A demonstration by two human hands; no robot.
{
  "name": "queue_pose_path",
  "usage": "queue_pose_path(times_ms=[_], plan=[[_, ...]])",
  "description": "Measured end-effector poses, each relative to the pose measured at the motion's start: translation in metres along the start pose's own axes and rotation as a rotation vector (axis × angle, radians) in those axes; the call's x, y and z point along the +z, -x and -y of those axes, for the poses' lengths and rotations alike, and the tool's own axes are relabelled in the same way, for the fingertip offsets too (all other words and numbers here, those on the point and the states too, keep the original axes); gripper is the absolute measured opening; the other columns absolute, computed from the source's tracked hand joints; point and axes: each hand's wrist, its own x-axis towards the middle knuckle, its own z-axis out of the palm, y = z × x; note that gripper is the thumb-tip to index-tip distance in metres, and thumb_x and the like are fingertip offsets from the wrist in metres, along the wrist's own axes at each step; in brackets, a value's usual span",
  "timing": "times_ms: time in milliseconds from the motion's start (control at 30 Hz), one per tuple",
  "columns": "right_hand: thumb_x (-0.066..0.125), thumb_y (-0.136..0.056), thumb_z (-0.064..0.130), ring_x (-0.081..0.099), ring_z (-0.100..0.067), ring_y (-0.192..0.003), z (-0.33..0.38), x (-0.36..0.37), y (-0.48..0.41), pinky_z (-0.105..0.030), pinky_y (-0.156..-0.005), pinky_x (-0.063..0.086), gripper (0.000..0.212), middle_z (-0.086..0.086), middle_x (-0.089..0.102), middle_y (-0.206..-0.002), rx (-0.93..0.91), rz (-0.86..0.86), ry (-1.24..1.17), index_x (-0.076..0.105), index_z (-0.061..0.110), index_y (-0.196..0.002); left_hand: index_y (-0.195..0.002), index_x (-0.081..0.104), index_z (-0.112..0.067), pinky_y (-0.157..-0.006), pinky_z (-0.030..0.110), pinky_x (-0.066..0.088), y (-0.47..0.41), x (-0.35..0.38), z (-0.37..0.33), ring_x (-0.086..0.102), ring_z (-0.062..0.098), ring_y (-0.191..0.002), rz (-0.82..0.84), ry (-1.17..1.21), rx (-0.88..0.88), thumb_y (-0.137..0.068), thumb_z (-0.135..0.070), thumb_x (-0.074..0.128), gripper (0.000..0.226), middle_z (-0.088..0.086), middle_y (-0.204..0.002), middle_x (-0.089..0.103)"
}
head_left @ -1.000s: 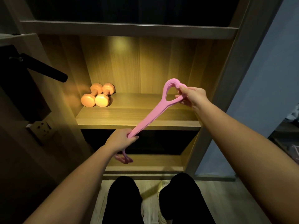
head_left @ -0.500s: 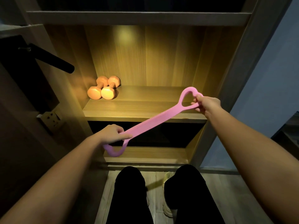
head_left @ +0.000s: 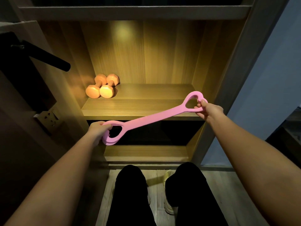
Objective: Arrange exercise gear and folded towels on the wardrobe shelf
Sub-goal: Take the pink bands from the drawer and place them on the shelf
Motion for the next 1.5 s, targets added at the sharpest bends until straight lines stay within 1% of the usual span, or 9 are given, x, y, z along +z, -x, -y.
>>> queue_pose_path(times_ms=[167,400,600,700,833,1033,1200,1367,1500], plan=[[0.073,-0.084,0.025,0.073,-0.014,-0.065,-0.011,-0.001,-0.001,-0.034,-0.066,0.062,0.012,-0.004,0.074,-0.086,0.019,-0.006,-0.073,0.07,0.013,-0.086,-0.108,0.059,-0.004,-0.069,0.036,0.055,0.006,0.008,-0.004,0.065,0.022,-0.075,-0.02,0.46,-0.255,-0.094,-0.012,0.059,0.017,0.014,-0.096,0.064],[0.073,-0.085,0.025,0.072,-0.018,-0.079,-0.025,-0.005,-0.004,-0.036,-0.075,0.061,0.013,-0.005,0.073,-0.092,0.029,-0.03,-0.103,0.069,0.013,-0.089,-0.118,0.056,0.001,-0.051,0.022,0.053,0.007,0.003,-0.003,0.053,0.012,-0.06,0.082,0.507,-0.285,-0.095,-0.011,0.059,0.026,0.009,-0.082,0.062],[0.072,-0.086,0.025,0.071,-0.019,-0.082,-0.031,-0.005,-0.004,-0.036,-0.077,0.061,0.02,-0.004,0.071,-0.096,0.024,-0.058,-0.099,0.07,0.013,-0.101,-0.114,0.054,0.001,-0.043,0.024,0.053,0.01,0.004,-0.006,0.051,0.014,-0.059,0.089,0.496,-0.265,-0.096,-0.009,0.058,0.021,0.011,-0.078,0.059],[0.073,-0.085,0.026,0.072,-0.018,-0.079,-0.034,-0.004,-0.003,-0.034,-0.074,0.061,0.016,-0.004,0.072,-0.093,-0.005,-0.066,-0.094,0.071,0.015,-0.096,-0.119,0.053,0.002,-0.054,0.03,0.056,0.009,0.003,-0.007,0.05,0.014,-0.058,0.13,0.465,-0.278,-0.094,-0.009,0.059,0.028,0.009,-0.077,0.055],[0.073,-0.085,0.027,0.072,-0.014,-0.076,-0.038,0.004,0.001,-0.028,-0.068,0.061,0.017,-0.001,0.073,-0.089,-0.096,-0.068,-0.037,0.071,0.016,-0.098,-0.122,0.05,-0.001,-0.052,0.031,0.059,0.014,0.007,-0.016,0.056,0.016,-0.063,0.209,0.492,-0.278,-0.093,-0.005,0.06,0.031,0.013,-0.09,0.059],[0.069,-0.088,0.03,0.068,-0.014,-0.08,-0.054,0.032,0.022,-0.029,-0.071,0.057,0.017,0.001,0.071,-0.084,-0.44,0.027,0.312,0.072,0.018,-0.099,-0.114,0.056,0.003,-0.059,0.033,0.061,0.028,0.037,-0.039,0.065,0.02,-0.074,0.267,0.57,-0.263,-0.091,-0.003,0.06,0.024,0.017,-0.093,0.065],[0.066,-0.09,0.032,0.066,-0.012,-0.085,-0.078,0.06,0.047,-0.029,-0.074,0.054,0.024,0.003,0.072,-0.091,-0.62,0.158,0.514,0.073,0.016,-0.107,-0.094,0.065,-0.004,-0.089,0.04,0.048,0.047,0.081,-0.049,0.062,0.021,-0.093,0.243,0.43,-0.182,-0.087,-0.007,0.063,0.007,0.006,-0.087,0.071],[0.069,-0.088,0.03,0.067,-0.014,-0.085,-0.098,0.071,0.06,-0.024,-0.069,0.051,0.023,-0.001,0.074,-0.09,-0.686,0.218,0.58,0.075,0.015,-0.106,-0.096,0.058,0.001,-0.06,0.035,0.053,0.058,0.097,-0.057,0.064,0.023,-0.074,0.259,0.586,-0.184,-0.091,0.001,0.057,0.005,0.017,-0.087,0.067],[0.07,-0.088,0.027,0.068,-0.013,-0.084,-0.104,0.074,0.066,-0.028,-0.077,0.053,0.021,0.003,0.074,-0.093,-0.722,0.25,0.575,0.075,0.018,-0.106,-0.089,0.06,0.003,-0.05,0.035,0.058,0.063,0.096,-0.058,0.067,0.025,-0.071,0.255,0.62,-0.183,-0.089,0.004,0.059,0.002,0.019,-0.083,0.067]])
